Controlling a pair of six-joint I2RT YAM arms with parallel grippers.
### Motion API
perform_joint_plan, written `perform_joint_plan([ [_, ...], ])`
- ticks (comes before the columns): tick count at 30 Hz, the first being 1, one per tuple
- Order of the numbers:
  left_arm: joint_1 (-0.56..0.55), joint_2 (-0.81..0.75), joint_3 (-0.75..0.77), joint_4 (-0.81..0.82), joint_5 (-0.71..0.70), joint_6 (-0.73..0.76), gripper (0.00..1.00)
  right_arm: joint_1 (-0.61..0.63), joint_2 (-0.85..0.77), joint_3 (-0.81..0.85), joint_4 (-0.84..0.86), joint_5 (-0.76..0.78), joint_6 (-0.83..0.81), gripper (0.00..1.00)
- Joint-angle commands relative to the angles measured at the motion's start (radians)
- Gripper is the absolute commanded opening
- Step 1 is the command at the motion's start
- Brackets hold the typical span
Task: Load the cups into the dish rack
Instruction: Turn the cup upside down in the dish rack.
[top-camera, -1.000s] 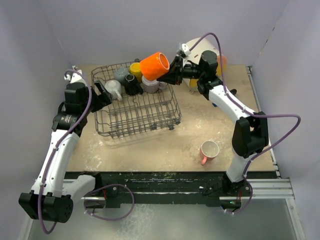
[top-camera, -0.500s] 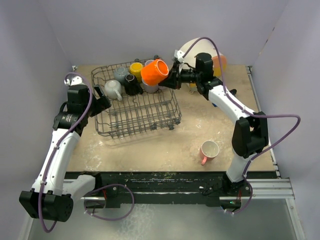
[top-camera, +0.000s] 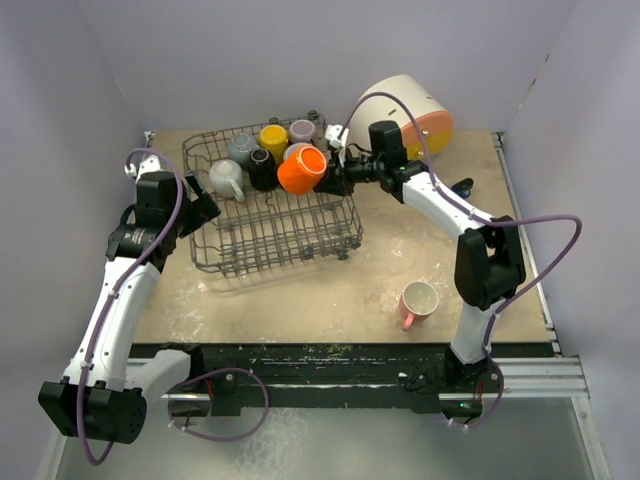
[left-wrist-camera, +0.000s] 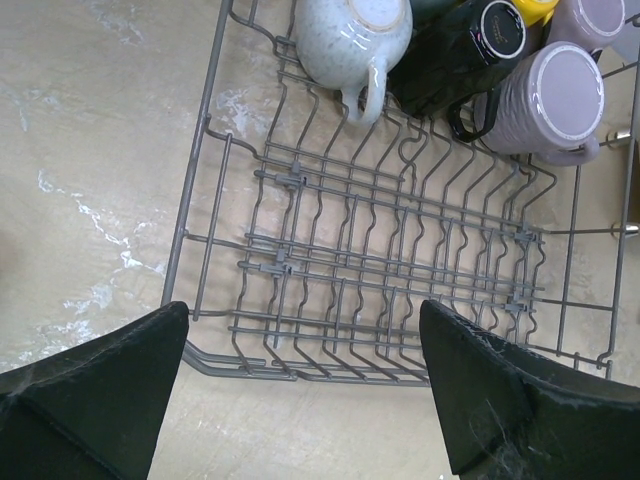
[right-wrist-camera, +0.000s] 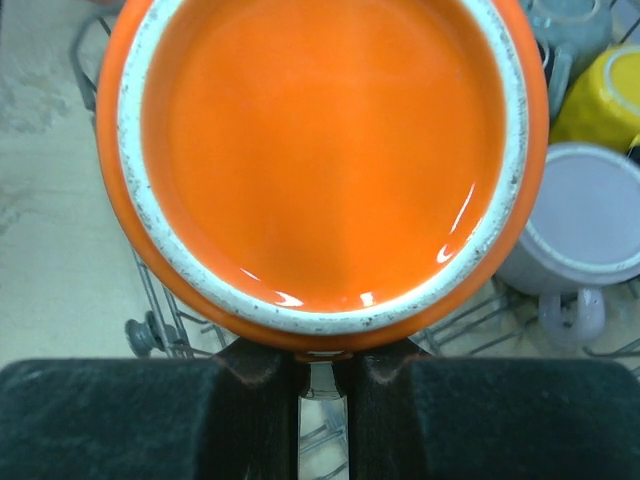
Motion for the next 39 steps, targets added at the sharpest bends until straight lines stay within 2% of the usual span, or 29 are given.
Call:
perform_joint_plan([
  [1,0.004,-0.012,-0.012,0.016,-0.015,-0.021,0.99,0.022,0.005,0.072,-0.036,0.065,-0.076,0.00],
  [18,0.005,-0.009,-0.021,0.027,-0.010,-0.019,0.99,0.081,0.067,0.026,-0.047,0.361,-0.115,0.00],
  [29,0.005,0.014,-0.022,0.036,-0.012,-0.011,0.99,0.085,0.123,0.019,-0.029,0.496,-0.046,0.00],
  [39,0.004,0.076,-0.003,0.065,-0.013,0.012,0.99,0.085,0.167,0.017,-0.038,0.557,-0.025,0.00],
])
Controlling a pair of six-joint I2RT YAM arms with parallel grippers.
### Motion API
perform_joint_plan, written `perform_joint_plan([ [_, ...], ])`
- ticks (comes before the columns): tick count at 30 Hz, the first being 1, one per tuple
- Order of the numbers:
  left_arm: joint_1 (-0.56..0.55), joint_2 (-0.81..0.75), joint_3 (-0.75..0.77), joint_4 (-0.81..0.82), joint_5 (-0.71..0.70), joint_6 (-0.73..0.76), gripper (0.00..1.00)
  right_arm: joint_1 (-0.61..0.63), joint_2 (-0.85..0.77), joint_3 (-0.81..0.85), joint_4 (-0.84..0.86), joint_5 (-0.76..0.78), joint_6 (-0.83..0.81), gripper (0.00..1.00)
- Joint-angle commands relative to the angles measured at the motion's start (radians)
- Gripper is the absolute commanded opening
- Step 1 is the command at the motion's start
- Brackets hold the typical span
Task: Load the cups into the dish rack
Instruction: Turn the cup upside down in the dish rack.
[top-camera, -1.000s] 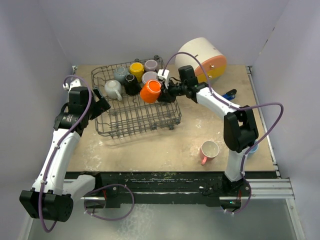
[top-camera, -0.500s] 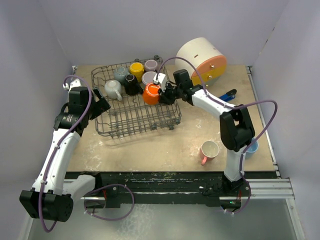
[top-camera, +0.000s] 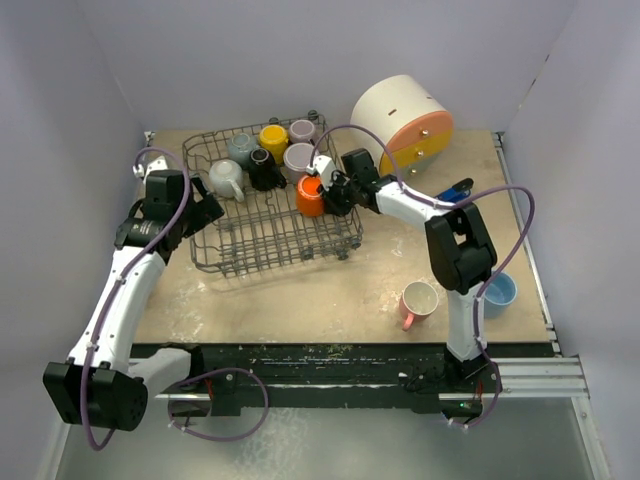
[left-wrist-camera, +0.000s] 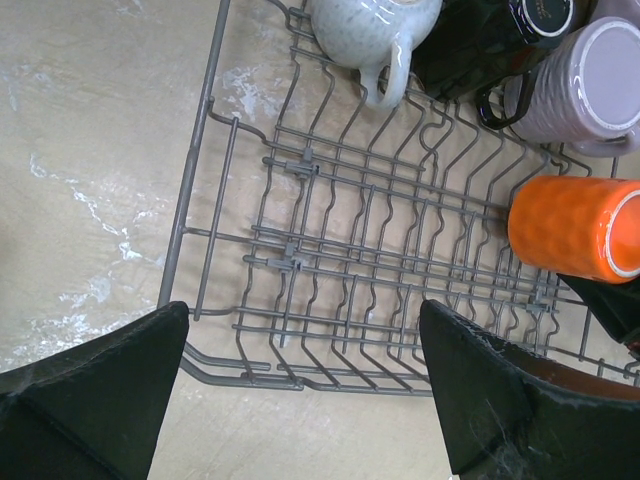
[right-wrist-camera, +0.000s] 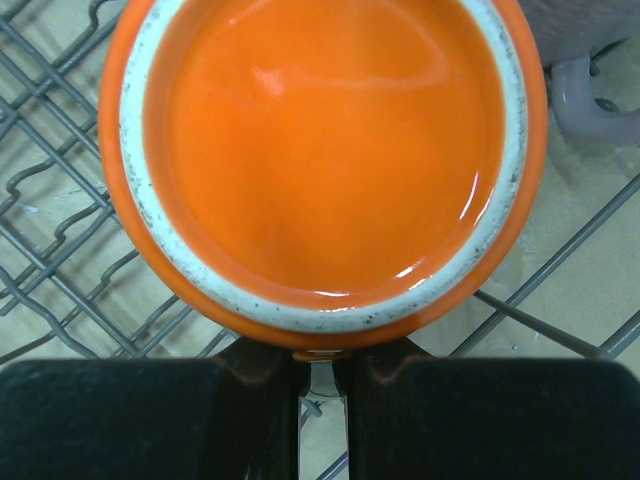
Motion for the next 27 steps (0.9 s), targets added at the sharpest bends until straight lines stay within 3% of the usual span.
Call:
perform_joint_plan([
  [1,0.004,0.025,0.013,0.064,-0.011,0.026,0.99,0.002,-0.032,0.029,0.064,0.017,0.027,0.00],
  [14,0.005,0.154,0.078,0.113,-0.011,0.083,0.99,0.004,0.018,0.063,-0.037,0.053,0.039,0.00],
  [20,0.005,0.185,0.106,0.095,-0.004,0.102,0.99,0.004,0.031,0.075,-0.053,0.080,0.053,0.05],
  [23,0.005,0.181,0.114,0.079,-0.003,0.121,0.99,0.004,0.051,0.107,-0.098,0.108,0.061,0.10],
  [27,0.005,0.155,0.096,0.081,-0.004,0.152,0.99,0.005,0.054,0.130,-0.133,0.126,0.065,0.29],
])
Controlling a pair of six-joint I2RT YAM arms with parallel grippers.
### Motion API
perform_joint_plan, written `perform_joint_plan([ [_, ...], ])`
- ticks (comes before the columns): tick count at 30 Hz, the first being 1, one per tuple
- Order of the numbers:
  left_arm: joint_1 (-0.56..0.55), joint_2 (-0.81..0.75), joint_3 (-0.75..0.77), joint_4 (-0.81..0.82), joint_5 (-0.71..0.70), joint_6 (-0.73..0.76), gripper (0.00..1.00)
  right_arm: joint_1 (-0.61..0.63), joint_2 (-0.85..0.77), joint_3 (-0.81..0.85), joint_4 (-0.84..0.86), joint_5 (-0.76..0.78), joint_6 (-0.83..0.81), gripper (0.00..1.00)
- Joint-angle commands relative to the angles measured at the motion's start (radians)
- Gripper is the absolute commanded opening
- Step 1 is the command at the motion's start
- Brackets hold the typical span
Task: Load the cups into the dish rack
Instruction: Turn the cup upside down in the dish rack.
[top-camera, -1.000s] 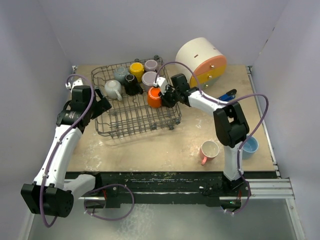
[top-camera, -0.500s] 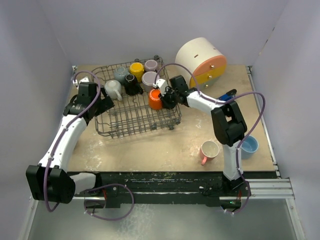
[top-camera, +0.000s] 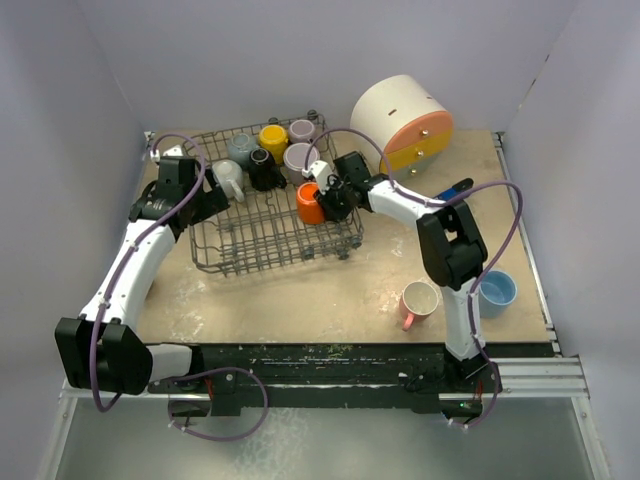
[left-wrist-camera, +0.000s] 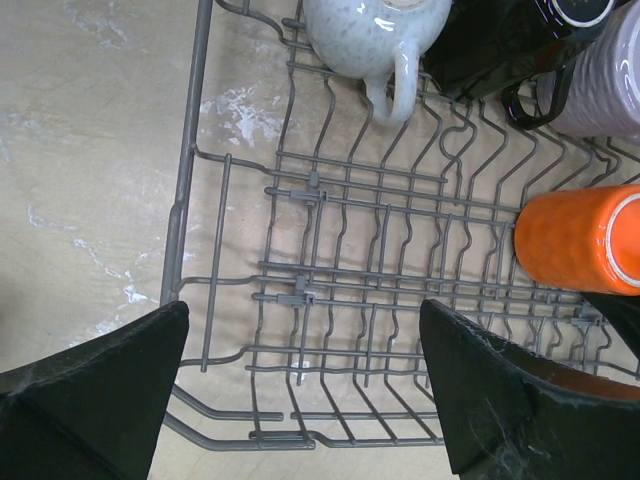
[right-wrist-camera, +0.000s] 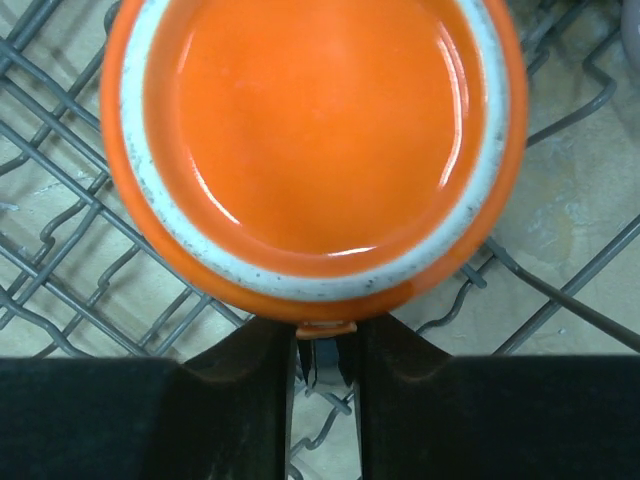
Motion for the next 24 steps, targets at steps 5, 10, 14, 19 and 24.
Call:
perform_joint_plan([
  [5,0.005,-0.093,-0.014,0.014,0.024,0.092,0.99,-0.001,-0.063,0.072,-0.098,0.055,-0.054,0.55],
  [10,0.005,-0.167,-0.050,-0.012,0.047,0.114,0.99,-0.001,-0.092,0.144,-0.242,0.036,-0.202,0.58],
  [14,0.005,-0.252,-0.093,-0.031,0.060,0.124,0.99,-0.002,-0.144,0.191,-0.342,-0.018,-0.300,0.56],
  [19,0.005,-0.357,-0.125,-0.058,0.085,0.107,0.99,-0.002,-0.227,0.227,-0.446,-0.174,-0.433,0.53],
  [24,0.005,-0.427,-0.098,-0.129,0.086,0.085,0.99,-0.001,-0.242,0.309,-0.547,-0.394,-0.506,0.52],
])
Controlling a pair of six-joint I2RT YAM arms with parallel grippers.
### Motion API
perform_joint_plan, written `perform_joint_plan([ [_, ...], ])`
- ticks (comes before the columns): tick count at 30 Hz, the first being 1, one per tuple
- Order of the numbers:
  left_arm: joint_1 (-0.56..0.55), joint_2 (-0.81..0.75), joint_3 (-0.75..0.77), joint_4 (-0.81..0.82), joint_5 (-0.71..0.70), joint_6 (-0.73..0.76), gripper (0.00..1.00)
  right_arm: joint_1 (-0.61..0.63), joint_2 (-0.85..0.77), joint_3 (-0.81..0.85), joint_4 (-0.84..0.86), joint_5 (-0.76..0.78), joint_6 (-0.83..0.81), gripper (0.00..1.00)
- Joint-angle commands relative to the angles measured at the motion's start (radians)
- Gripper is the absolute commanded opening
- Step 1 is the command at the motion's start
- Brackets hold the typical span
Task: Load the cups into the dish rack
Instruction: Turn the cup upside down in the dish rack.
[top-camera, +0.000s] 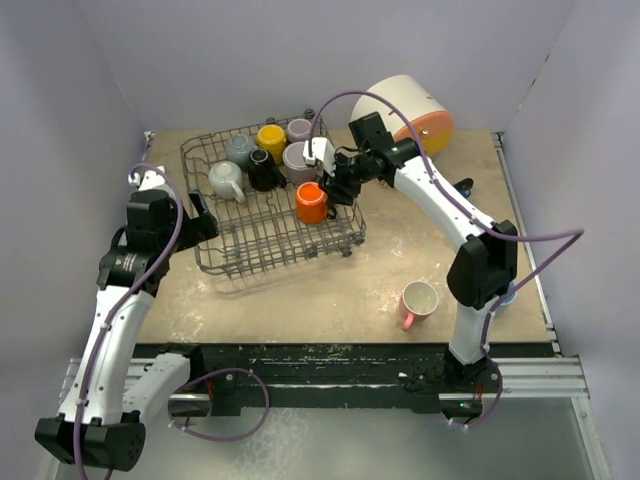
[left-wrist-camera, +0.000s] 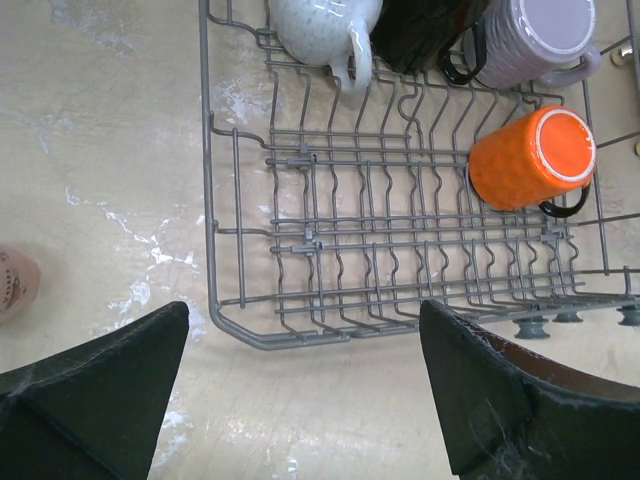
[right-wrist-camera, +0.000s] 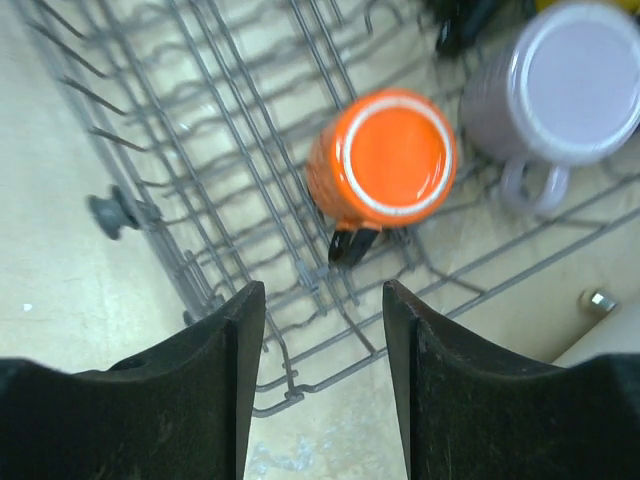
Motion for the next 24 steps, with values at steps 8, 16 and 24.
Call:
perform_joint_plan([
  [8,0.004,-0.072,0.044,-0.146,0.035,-0.161,0.99,0.089,0.060,0.147,0.023,-0.235,0.024,0.15],
  [16,0.004,-0.065,0.049,-0.208,0.072,-0.235,0.99,0.173,0.301,0.329,0.064,-0.047,0.209,0.15],
  [24,0.004,-0.062,0.052,-0.206,0.063,-0.249,0.99,0.171,0.354,0.273,0.135,0.158,0.264,0.15],
])
